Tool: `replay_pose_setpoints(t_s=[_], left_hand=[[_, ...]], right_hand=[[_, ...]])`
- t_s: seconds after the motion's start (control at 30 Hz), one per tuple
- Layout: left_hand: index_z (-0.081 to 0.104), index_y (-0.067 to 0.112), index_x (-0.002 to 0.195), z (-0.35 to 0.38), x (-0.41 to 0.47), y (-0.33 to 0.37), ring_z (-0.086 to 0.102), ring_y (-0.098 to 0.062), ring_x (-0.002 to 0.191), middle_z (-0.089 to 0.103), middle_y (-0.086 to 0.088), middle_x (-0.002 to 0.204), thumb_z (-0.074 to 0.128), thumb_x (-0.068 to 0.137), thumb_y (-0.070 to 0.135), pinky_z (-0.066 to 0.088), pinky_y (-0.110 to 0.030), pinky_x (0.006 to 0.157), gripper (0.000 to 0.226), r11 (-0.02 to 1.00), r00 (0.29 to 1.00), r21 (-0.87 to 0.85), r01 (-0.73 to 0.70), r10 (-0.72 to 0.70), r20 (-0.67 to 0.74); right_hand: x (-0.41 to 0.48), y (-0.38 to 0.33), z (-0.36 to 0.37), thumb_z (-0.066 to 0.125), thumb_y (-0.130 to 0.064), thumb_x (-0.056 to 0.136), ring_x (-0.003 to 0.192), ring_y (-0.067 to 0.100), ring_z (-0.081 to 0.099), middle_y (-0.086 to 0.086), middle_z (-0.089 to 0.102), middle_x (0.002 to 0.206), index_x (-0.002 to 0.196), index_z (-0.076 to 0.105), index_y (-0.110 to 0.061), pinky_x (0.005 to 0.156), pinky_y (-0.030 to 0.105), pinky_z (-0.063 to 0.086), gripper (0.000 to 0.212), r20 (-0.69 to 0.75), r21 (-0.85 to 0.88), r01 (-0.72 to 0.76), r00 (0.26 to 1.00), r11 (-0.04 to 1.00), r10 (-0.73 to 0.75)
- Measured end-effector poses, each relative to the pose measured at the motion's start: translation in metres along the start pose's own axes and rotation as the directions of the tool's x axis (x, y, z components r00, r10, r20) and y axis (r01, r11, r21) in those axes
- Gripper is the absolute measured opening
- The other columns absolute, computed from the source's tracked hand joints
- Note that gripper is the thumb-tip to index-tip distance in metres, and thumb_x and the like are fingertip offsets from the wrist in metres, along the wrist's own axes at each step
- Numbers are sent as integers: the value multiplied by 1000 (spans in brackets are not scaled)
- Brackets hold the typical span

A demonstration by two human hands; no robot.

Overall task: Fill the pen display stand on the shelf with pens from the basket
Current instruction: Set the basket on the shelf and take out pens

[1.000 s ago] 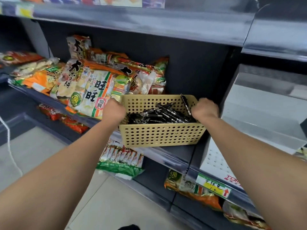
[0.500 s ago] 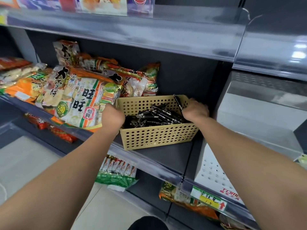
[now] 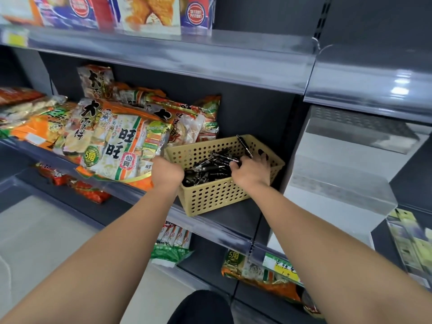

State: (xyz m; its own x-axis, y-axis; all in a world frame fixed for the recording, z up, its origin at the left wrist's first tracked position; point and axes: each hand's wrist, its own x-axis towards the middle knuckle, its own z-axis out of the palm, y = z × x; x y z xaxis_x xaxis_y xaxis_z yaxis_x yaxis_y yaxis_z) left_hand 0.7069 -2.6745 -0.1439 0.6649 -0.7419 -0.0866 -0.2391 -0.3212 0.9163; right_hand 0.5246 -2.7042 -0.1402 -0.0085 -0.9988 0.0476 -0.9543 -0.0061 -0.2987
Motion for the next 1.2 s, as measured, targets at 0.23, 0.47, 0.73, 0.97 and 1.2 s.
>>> replay_pose_setpoints(t_s=[0.23,0.47,0.73,0.97,1.2], left_hand=[[37,8,121,0,-26,5,62,-29,89,56,-12,101,48,87,0,59,-48,64,36,978,995,-190,81,-68,78],[20,9,148,2,-21,1,28,-35,134,22,-15,146,54,85,18,34,-47,109,72,904,984,392,-171,138,110],[45,12,133,26,5,19,55,-33,111,57,-13,119,52,80,7,43,-51,97,53,730,961,627,-271,171,217],[51,4,124,28,-6,12,62,-35,97,60,-17,111,49,85,-2,56,-47,80,40,721,942,608,-334,262,208],[50,5,126,18,-16,13,62,-34,94,57,-15,110,54,82,6,58,-43,76,44,670,909,616,-414,263,324]], right_hand=[[-19,-8,0,60,-44,82,142,45,-15,31,-13,154,147,26,-11,119,49,6,80,104,223,-127,989,967,106],[-7,3,-1,62,-26,84,145,37,-8,21,-6,158,149,26,-19,119,42,9,75,96,396,-66,995,916,30],[15,23,3,62,-14,81,147,29,2,10,6,158,148,29,-25,120,39,13,76,75,415,36,994,909,-74],[5,30,-11,55,-2,82,146,26,12,7,13,157,147,31,-20,118,29,14,71,84,358,79,990,930,-116],[-13,31,-18,57,-4,85,138,26,29,10,34,145,140,43,-12,115,31,26,58,76,257,110,988,960,-134]])
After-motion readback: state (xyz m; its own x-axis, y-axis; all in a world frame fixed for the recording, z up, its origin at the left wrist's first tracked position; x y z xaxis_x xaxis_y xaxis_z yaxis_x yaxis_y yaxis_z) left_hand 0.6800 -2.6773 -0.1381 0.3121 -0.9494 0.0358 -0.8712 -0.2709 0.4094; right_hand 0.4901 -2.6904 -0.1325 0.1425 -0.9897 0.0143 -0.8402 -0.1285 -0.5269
